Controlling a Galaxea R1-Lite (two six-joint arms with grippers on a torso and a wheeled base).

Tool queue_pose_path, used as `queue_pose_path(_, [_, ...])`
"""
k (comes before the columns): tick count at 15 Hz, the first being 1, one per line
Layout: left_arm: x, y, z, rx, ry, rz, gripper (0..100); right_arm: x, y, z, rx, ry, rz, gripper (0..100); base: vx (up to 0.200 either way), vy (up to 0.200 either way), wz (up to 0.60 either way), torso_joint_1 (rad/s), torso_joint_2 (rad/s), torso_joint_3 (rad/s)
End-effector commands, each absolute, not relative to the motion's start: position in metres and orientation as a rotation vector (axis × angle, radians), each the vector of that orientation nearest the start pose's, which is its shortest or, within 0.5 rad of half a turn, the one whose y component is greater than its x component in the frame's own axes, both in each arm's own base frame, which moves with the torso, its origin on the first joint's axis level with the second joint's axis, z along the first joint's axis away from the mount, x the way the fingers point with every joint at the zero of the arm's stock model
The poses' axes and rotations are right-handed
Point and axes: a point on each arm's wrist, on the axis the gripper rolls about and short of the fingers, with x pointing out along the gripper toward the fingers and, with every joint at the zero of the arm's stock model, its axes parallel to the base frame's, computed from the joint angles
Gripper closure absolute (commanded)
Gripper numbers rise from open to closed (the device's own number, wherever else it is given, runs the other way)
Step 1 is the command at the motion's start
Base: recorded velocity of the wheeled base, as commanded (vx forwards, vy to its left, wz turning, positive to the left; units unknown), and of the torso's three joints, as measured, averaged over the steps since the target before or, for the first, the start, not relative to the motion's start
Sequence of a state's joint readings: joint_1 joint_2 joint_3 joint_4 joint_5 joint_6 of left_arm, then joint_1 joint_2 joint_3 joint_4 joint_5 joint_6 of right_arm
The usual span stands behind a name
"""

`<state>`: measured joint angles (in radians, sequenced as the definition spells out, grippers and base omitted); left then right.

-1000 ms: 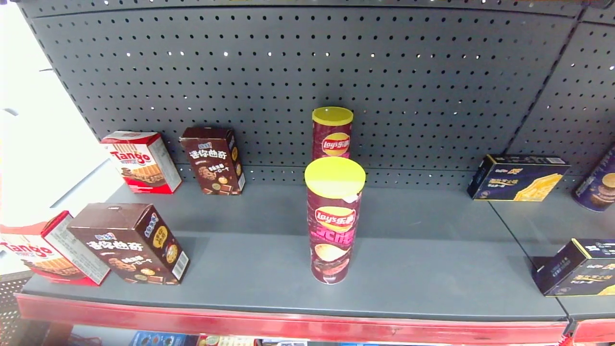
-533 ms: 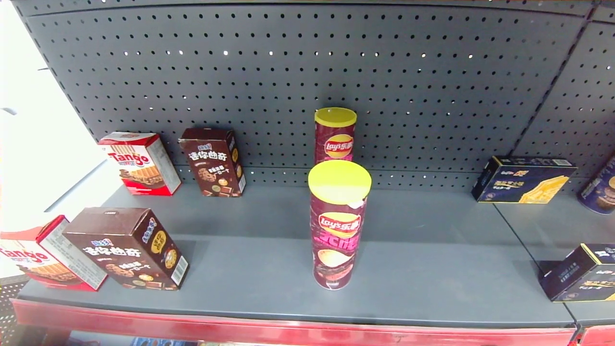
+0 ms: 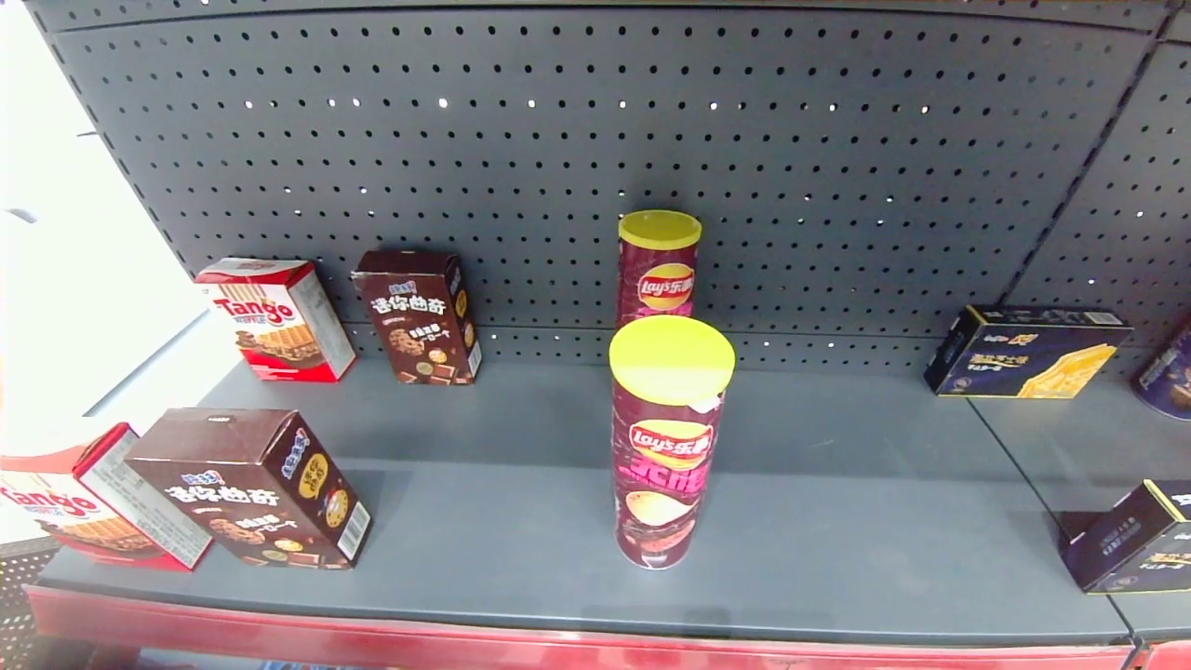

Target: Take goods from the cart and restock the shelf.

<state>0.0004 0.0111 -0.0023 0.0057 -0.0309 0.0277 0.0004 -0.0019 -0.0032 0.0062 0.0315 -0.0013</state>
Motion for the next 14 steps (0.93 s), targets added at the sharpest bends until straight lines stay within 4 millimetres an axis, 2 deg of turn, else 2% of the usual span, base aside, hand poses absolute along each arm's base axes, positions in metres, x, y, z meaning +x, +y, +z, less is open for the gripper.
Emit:
queue_pose_path(1, [-0.022, -0.0007, 0.0756, 0.027, 0.016, -0.031, 0, -0.023, 0.0007, 0.0759, -0.002, 0.002, 0.032, 0, 0.0, 0.0, 0.0, 0.0, 0.0, 0.0])
queue_pose_path(8, [-0.022, -0.0007, 0.0756, 0.026, 0.016, -0.029, 0, -0.023, 0.0007, 0.0757, -0.001, 0.003, 0.032, 0, 0.0, 0.0, 0.0, 0.0, 0.0, 0.0])
queue_pose_path(10, [-0.0221, -0.0007, 0.076, 0.026, 0.015, -0.029, 0, -0.023, 0.0007, 0.0757, -0.001, 0.003, 0.032, 0, 0.0, 0.0, -0.6, 0.002, 0.0, 0.005])
queue_pose_path(14, [-0.022, -0.0007, 0.0756, 0.026, 0.016, -0.029, 0, -0.023, 0.0007, 0.0757, -0.001, 0.003, 0.032, 0, 0.0, 0.0, 0.0, 0.0, 0.0, 0.0])
